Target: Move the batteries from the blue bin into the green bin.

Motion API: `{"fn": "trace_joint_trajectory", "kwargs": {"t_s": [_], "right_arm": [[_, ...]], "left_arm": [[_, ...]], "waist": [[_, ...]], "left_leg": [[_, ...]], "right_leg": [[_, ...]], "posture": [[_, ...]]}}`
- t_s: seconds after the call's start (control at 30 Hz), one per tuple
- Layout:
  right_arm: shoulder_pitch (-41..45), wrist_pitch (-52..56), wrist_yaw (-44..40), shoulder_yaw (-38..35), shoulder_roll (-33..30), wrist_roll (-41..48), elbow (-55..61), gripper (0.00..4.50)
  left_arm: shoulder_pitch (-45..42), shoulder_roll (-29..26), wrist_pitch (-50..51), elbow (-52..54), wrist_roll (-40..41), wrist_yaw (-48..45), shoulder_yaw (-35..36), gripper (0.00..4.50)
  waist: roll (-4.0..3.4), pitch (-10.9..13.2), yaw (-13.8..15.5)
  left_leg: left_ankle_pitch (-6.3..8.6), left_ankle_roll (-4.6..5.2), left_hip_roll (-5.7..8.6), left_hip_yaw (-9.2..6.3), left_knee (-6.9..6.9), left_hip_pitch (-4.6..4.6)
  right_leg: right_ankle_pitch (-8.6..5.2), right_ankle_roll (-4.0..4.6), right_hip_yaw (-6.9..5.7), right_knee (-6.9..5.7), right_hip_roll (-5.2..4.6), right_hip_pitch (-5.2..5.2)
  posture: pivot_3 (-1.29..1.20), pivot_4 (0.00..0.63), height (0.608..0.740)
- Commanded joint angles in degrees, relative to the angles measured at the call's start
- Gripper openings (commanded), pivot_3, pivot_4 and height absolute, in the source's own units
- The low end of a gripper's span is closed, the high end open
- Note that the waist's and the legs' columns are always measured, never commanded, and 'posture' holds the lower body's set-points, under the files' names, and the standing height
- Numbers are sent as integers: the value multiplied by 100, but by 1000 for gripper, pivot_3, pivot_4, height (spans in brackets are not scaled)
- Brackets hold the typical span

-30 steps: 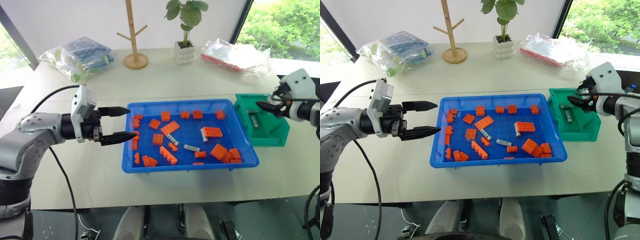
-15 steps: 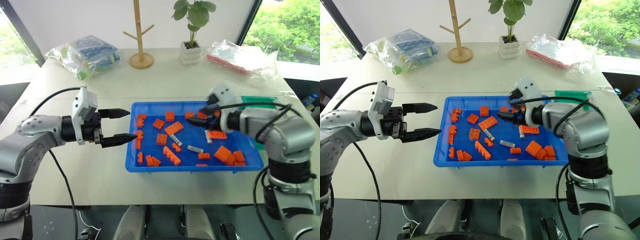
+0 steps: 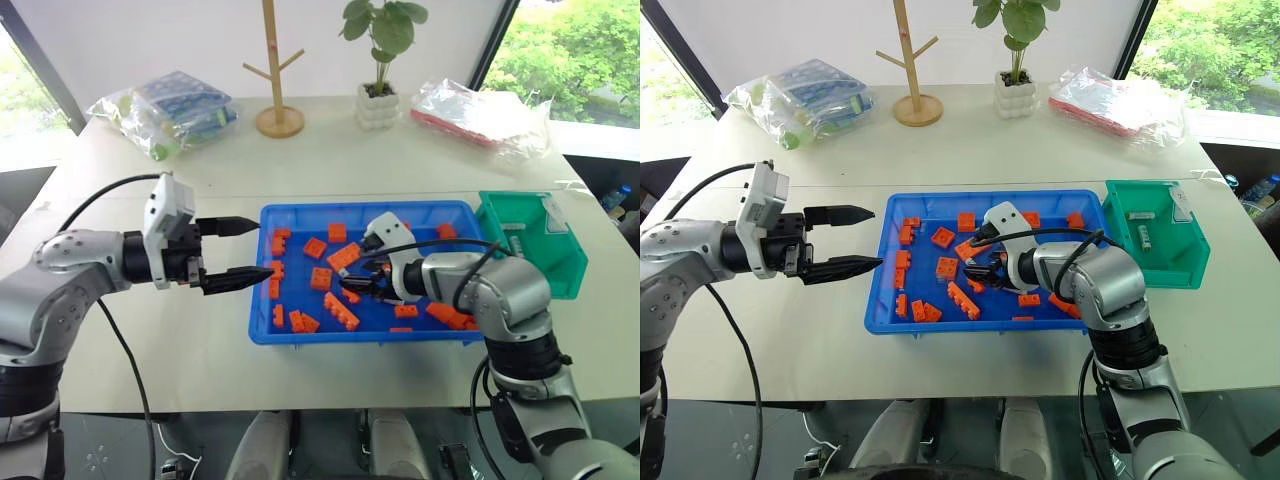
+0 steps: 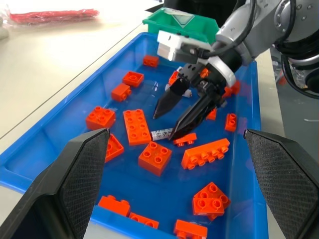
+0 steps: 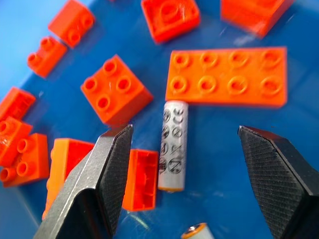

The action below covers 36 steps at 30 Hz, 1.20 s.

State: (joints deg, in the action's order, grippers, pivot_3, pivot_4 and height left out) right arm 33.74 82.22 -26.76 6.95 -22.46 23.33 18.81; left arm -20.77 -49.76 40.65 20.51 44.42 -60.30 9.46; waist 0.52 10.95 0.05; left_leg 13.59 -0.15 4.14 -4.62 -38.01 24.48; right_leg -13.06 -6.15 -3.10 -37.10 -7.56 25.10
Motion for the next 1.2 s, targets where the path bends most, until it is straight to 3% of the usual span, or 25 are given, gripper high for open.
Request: {"fn": "trace_joint_trajectory", "kwargs": {"t_s": [0.03, 0.13, 0.3, 0.57, 0.8, 0.93, 1.1, 1.17, 1.2], "right_arm": [[19, -277, 30, 117, -1, -21, -60, 3431], [0, -537, 46, 271, -64, -118, -227, 2503], [13, -630, 48, 297, -93, -79, -271, 50], [493, -211, -44, -477, -265, 276, 61, 62], [1133, -440, -225, -1847, -1978, 138, -705, 62], [802, -891, -502, -2273, -2949, 18, -1417, 62], [105, -1248, -622, -2446, -3432, -86, -1588, 62], [-159, -1208, -613, -2561, -3412, -36, -1510, 1078], [-297, -1271, -605, -2568, -3422, -60, -1469, 1341]], "left_arm": [[-66, -92, -71, 85, 31, -6, 185, 4500], [-63, -78, -66, 100, 38, 24, 204, 4500], [-104, -69, -75, 61, 41, 37, 196, 4500], [-154, -34, -152, -37, -7, -1, 138, 4500], [-191, 19, -256, -112, -81, -67, 30, 4500], [-254, 64, -321, -210, -148, -144, -32, 4500], [-364, 120, -400, -327, -221, -215, -130, 4500], [-413, 148, -433, -363, -255, -241, -179, 4500], [-439, 162, -435, -377, -265, -247, -192, 4500]], "waist": [[0, 0, -19], [0, 0, -73], [1, 0, -87], [0, 0, -81], [1, 2, 19], [2, 3, 53], [2, 3, 22], [2, 3, 4], [2, 3, 5]], "left_leg": [[0, 0, 0, 0, 0, 0], [0, 0, 0, -1, 0, -2], [0, 0, -2, -1, 0, -4], [0, 0, -2, -1, 0, -4], [2, 3, 1, -2, 0, -1], [3, 5, 0, 5, 3, -1], [4, 7, -3, 14, 1, -2], [4, 7, -7, 13, 2, -3], [4, 7, -7, 13, 2, -3]], "right_leg": [[0, 0, 0, 0, 0, 0], [0, 0, -1, 0, 1, -2], [0, 0, 0, -2, 2, -2], [0, 0, 0, -2, 3, -2], [-3, -4, -7, 6, -1, -8], [-4, -4, -7, 11, -3, -10], [-4, -4, -4, 11, -8, -9], [-4, -3, -4, 10, -6, -9], [-4, -4, -4, 10, -6, -9]], "posture": [[0, 150, 693], [0, 150, 693], [0, 150, 693], [0, 150, 693], [0, 150, 693], [0, 150, 693], [0, 150, 693], [0, 150, 693], [0, 150, 693]]}}
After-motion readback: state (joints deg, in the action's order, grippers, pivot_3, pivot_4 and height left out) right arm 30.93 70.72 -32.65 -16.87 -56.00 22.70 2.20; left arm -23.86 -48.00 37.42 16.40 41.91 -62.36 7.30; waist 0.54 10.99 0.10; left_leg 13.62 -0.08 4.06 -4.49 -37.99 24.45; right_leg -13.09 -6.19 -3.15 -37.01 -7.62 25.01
